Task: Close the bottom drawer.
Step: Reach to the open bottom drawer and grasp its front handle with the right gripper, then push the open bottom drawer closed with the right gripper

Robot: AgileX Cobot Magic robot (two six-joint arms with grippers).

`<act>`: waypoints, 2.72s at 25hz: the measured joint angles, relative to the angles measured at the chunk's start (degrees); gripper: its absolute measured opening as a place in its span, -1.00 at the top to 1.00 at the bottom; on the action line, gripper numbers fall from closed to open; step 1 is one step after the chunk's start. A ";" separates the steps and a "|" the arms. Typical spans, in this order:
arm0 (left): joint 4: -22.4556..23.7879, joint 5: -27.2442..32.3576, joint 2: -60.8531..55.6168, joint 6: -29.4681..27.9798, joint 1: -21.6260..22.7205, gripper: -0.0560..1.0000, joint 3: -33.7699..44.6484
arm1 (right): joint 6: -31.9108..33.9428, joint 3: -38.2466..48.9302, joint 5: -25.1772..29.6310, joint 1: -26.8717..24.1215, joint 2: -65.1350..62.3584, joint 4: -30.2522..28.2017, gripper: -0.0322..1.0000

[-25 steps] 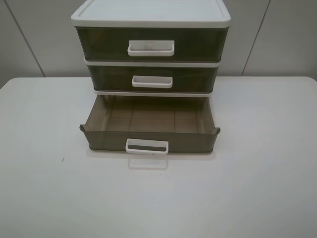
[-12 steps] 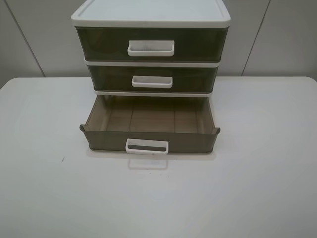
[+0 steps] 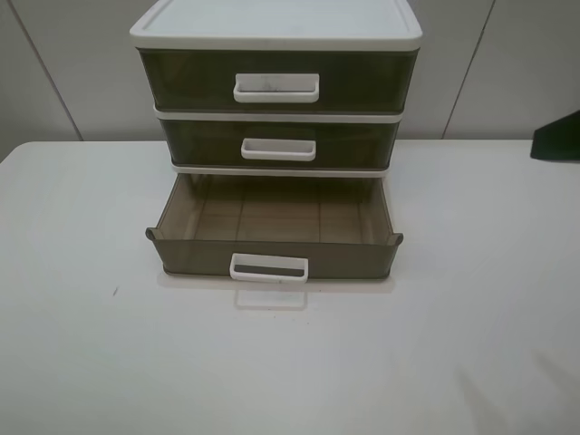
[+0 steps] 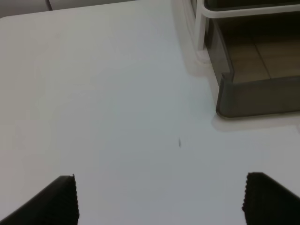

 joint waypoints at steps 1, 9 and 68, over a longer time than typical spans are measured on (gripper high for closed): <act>0.00 0.00 0.00 0.00 0.00 -0.47 0.00 | 0.00 -0.32 -2.22 0.28 2.88 0.69 -0.65; 0.00 0.00 0.00 0.00 0.00 -0.47 0.00 | 0.00 -0.50 -10.49 19.39 19.15 -0.86 -0.65; 0.00 0.00 0.00 0.00 0.00 -0.47 0.00 | -1.52 -4.23 -63.44 43.85 66.84 13.34 0.90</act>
